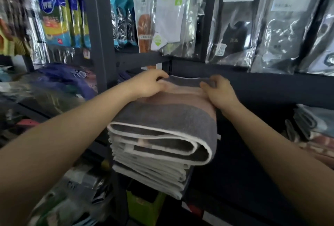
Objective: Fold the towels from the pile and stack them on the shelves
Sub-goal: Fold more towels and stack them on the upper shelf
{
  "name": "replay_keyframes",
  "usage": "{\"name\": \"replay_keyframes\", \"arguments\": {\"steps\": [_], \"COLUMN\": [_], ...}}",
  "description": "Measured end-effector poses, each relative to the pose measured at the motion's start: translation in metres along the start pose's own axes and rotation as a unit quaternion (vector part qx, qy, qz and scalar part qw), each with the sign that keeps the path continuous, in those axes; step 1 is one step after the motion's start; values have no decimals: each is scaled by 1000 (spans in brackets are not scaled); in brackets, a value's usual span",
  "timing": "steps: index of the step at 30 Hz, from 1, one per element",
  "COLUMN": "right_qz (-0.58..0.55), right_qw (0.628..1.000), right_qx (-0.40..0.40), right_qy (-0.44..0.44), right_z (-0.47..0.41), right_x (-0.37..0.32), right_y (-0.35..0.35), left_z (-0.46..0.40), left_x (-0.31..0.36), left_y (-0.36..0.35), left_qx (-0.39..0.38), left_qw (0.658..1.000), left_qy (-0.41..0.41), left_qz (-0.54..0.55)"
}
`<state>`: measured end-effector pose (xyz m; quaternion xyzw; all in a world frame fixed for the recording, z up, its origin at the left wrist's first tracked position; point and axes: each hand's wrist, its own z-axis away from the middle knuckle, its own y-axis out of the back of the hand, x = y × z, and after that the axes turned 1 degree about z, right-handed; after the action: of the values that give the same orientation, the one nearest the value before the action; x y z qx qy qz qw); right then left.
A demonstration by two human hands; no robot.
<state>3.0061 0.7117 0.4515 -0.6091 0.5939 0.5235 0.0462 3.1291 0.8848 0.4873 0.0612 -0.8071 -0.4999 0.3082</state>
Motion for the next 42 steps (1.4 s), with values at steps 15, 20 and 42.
{"name": "replay_keyframes", "arguments": {"steps": [15, 20, 42], "right_qz": [369, 356, 272], "right_qw": [802, 761, 834], "right_qx": [-127, -60, 74], "right_qy": [453, 539, 474], "right_z": [138, 148, 165], "right_x": [-96, -86, -54], "right_y": [7, -3, 16], "left_z": [194, 190, 171], "left_x": [-35, -18, -20], "left_y": [-50, -59, -37], "left_qx": [216, 157, 284], "left_qw": [893, 811, 812], "left_qy": [165, 161, 99], "left_qz": [360, 541, 501]}}
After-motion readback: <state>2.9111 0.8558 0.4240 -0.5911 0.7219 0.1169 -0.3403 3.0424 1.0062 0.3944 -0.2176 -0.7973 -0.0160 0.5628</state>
